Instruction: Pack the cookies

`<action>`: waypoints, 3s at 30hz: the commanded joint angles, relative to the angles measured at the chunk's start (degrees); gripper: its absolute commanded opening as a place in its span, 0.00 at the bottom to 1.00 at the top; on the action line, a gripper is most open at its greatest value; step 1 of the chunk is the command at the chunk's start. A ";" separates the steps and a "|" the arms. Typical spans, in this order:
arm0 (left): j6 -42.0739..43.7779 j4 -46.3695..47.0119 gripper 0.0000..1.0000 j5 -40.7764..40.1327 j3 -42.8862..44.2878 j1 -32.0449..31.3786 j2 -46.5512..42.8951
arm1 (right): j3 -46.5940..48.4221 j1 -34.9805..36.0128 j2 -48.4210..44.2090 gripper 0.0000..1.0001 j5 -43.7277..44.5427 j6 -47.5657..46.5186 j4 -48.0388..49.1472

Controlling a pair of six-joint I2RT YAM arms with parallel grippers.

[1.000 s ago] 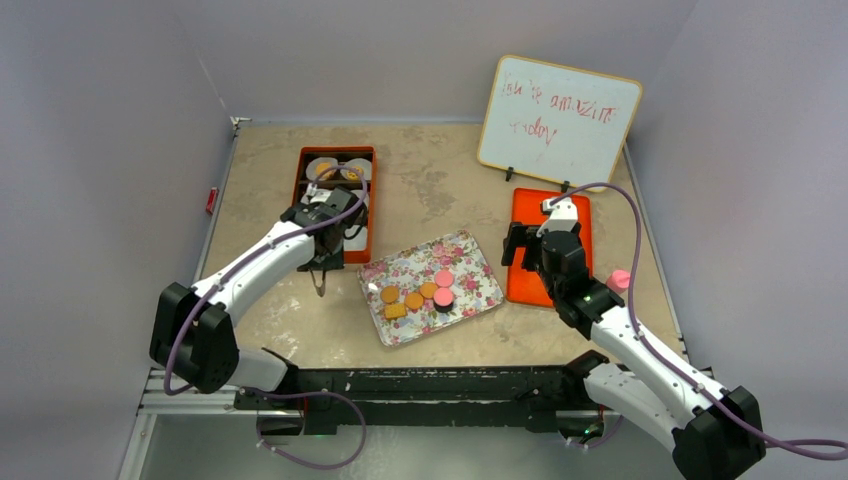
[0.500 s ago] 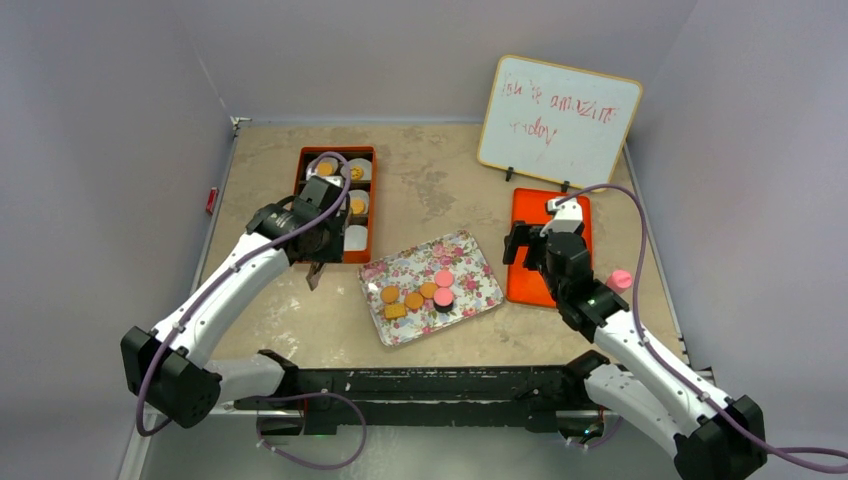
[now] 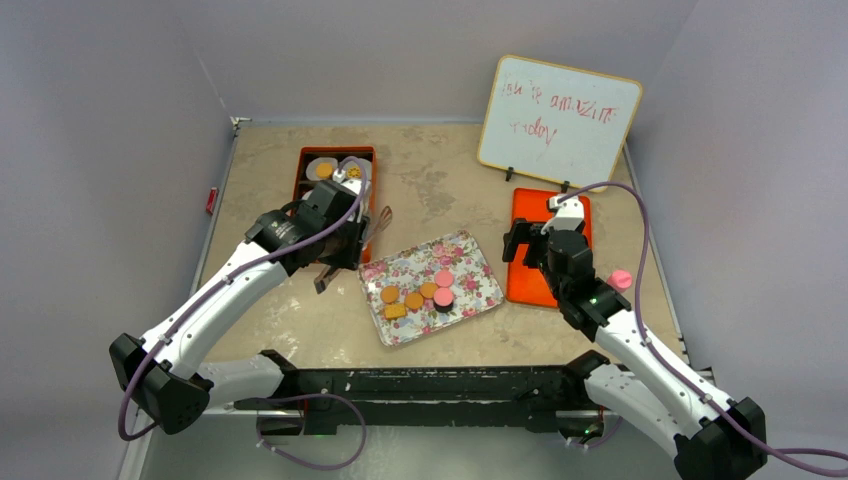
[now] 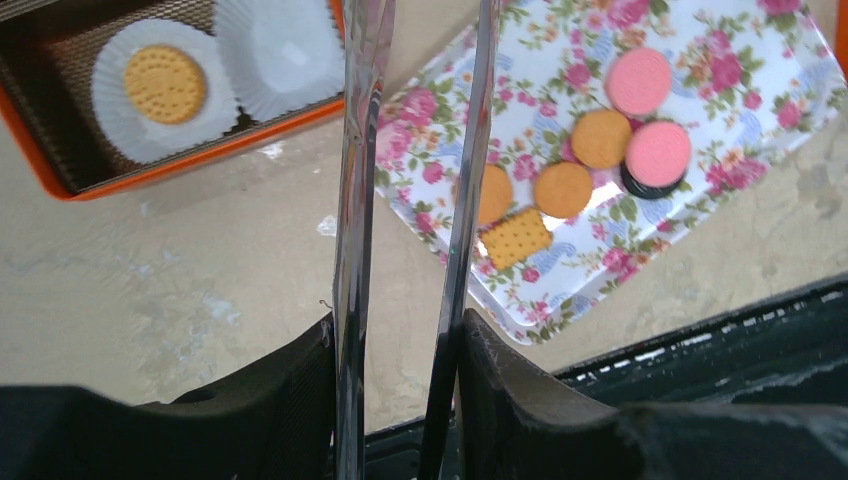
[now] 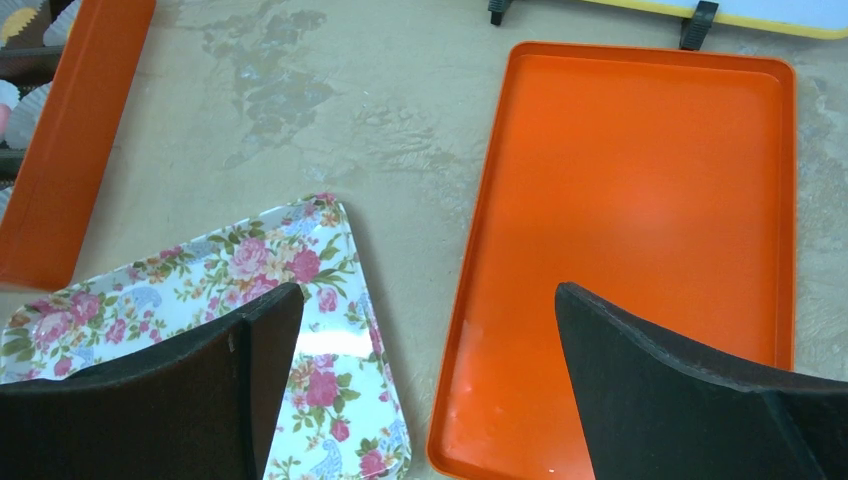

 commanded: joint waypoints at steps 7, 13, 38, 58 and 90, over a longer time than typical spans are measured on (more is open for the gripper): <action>0.26 3.28 0.40 4.20 0.44 -7.98 -0.31 | 3.80 0.05 -0.75 0.99 -0.56 1.46 -0.25; 0.17 3.48 0.40 4.66 -0.39 -13.11 0.85 | 3.84 0.05 -0.46 0.99 -0.81 1.79 -0.22; -6.99 -1.31 0.40 -5.94 -0.89 -31.49 12.40 | 1.96 0.05 -1.41 0.99 -2.32 2.86 -0.55; -5.39 -0.46 0.44 -11.65 3.10 -35.51 17.96 | 1.80 0.05 -1.74 0.99 -2.01 2.81 -0.56; -3.94 -0.60 0.35 -14.05 5.51 -36.21 20.11 | 1.61 0.07 -1.30 0.99 -1.66 2.34 -0.38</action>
